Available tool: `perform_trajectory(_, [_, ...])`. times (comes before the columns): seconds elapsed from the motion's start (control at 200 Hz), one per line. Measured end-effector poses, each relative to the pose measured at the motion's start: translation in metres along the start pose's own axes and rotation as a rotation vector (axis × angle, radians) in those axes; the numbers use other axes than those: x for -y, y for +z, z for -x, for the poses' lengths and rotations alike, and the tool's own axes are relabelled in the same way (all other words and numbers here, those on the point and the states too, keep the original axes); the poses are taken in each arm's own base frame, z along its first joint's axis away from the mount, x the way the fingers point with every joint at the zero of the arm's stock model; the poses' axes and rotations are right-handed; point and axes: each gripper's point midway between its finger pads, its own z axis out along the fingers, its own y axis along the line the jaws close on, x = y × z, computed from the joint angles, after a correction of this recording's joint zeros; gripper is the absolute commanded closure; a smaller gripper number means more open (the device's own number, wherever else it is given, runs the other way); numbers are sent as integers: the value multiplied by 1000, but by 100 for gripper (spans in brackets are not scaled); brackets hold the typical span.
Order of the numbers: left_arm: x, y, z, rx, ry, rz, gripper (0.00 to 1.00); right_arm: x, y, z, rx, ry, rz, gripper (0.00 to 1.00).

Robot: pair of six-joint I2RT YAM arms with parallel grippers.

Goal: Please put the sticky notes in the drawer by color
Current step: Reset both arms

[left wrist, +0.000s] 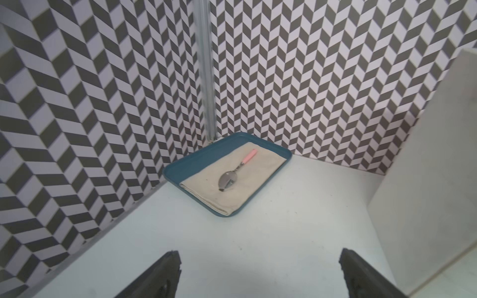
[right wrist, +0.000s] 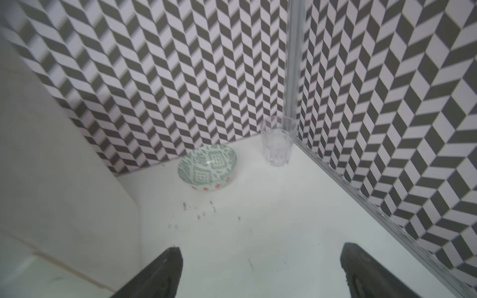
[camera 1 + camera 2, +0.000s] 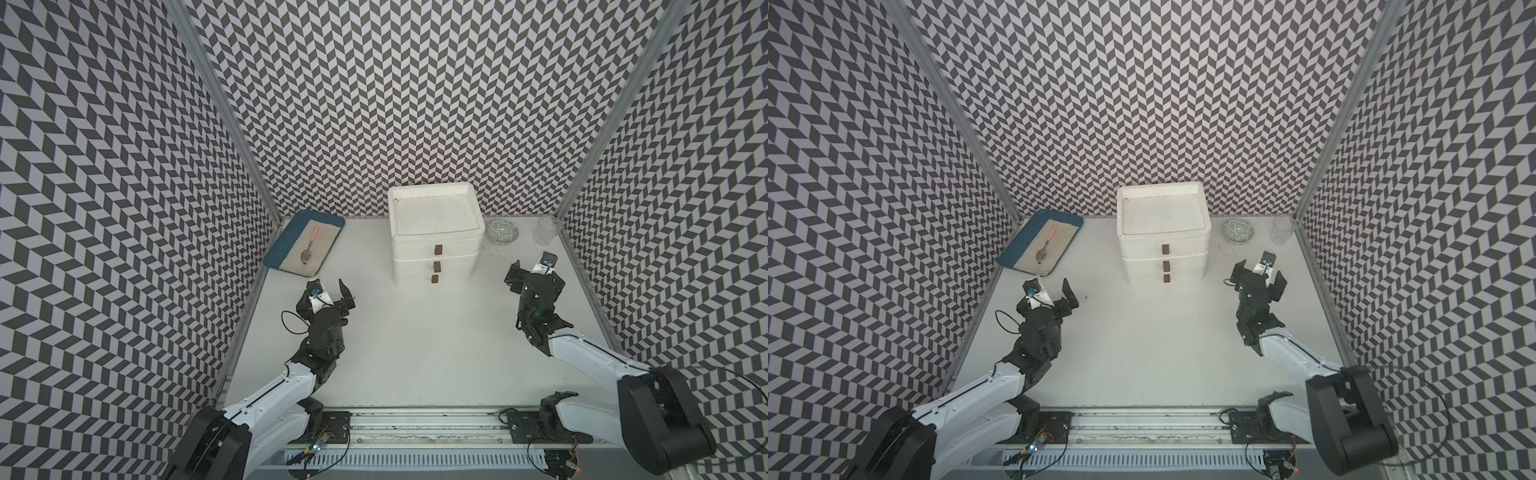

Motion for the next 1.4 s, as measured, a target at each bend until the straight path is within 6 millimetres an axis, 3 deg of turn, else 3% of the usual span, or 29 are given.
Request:
perform_trajectory(0.13, [-14, 13, -8, 10, 61, 16, 0, 18, 14, -17, -2, 18, -46, 0])
perform_trajectory(0.32, [-24, 35, -18, 24, 74, -43, 0, 23, 7, -42, 32, 5, 4, 0])
perform_trajectory(0.441, [-34, 50, -29, -9, 60, -59, 0, 15, 5, -27, 108, 23, 56, 0])
perform_trajectory(0.611, [-19, 67, -24, 4, 53, -126, 0, 6, 9, -32, 126, -3, 101, 0])
perform_trajectory(0.686, [-13, 76, -32, 1, 57, -145, 0, -3, 18, -22, 129, -4, 123, 0])
perform_trajectory(0.776, [-13, 77, -46, -37, 67, -160, 0, -10, 21, -12, 148, 2, 157, 0])
perform_trajectory(0.986, [-10, 77, -39, -10, 59, -177, 0, -15, 13, -18, 167, -12, 256, 0])
perform_trajectory(1.127, [-9, 77, -38, -5, 58, -182, 0, -5, 2, -52, 101, -45, 271, 0])
perform_trajectory(1.297, [-8, 77, -38, -5, 57, -184, 0, -14, 4, -26, 181, -19, 295, 0])
perform_trajectory(1.397, [-8, 77, -38, -5, 57, -184, 0, -14, 2, -24, 198, -16, 300, 0])
